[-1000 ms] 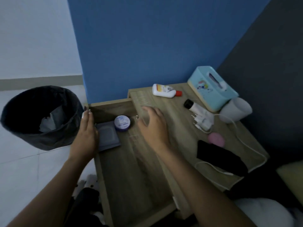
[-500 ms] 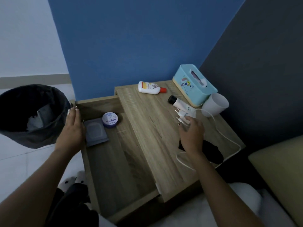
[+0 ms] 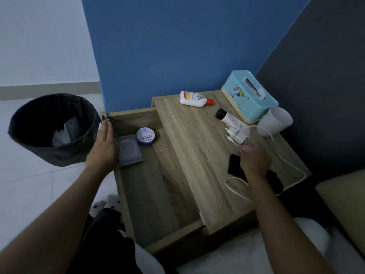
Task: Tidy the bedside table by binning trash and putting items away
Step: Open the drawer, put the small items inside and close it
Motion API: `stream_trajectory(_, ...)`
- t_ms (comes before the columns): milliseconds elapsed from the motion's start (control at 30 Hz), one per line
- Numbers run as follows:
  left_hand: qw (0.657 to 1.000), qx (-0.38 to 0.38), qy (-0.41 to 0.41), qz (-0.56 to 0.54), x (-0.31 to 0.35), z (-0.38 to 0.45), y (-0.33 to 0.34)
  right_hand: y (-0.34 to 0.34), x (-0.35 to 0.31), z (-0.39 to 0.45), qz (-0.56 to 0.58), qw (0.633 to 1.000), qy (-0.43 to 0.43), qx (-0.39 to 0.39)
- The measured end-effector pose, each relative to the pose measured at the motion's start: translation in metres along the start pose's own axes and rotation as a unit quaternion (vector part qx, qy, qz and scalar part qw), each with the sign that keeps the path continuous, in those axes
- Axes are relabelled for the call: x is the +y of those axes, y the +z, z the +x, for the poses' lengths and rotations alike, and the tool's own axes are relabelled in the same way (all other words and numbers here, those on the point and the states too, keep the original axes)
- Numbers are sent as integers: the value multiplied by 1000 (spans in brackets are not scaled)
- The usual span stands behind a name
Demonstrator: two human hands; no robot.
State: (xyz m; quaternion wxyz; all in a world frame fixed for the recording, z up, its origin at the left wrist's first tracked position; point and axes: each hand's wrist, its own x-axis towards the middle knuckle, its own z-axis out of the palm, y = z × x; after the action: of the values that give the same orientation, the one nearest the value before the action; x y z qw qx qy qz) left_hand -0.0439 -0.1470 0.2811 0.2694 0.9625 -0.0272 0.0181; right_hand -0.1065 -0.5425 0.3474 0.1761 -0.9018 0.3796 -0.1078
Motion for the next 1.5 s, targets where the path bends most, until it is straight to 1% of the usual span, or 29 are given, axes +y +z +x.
stream_trajectory(167, 1000, -6, -3, -7, 3, -1, -1, -6, -7, -11, 34, 998, -19, 39)
stream_trajectory(267, 1000, -4, -1, -7, 2, -1, 0, -12, -27, -23, 104, 991, -56, 65)
stream_trajectory(367, 1000, -2, -6, -8, 3, -1, 0, -19, -64, -38, 176, 977, -93, 73)
stream_trajectory(433, 1000, 1, -10, -13, 3, -1, 0, -19, -95, -56, 211, 968, -127, 43)
stream_trajectory(533, 1000, 5, -11, -17, 5, -2, -1, -4, -137, -96, 233, 953, -192, -36)
stream_trajectory(667, 1000, 10, -13, -12, 6, -2, 0, 41, -160, -147, 208, 936, -256, -126)
stream_trajectory(733, 1000, 12, -11, -10, 6, -2, 0, 65, -160, -162, 189, 937, -255, -146)
stream_trajectory(900, 1000, 19, -4, -12, 5, -1, 0, 129, -147, -165, 131, 958, -177, -181)
stream_trajectory(1000, 1000, 24, -2, -14, 4, -1, 2, 156, -140, -160, 115, 965, -148, -183)
stream_trajectory(1233, 999, 35, 2, -20, 2, 0, 4, 193, -139, -151, 100, 969, -151, -171)
stream_trajectory(1500, 999, 37, 7, -28, 0, 2, 6, 207, -142, -145, 73, 964, -182, -178)
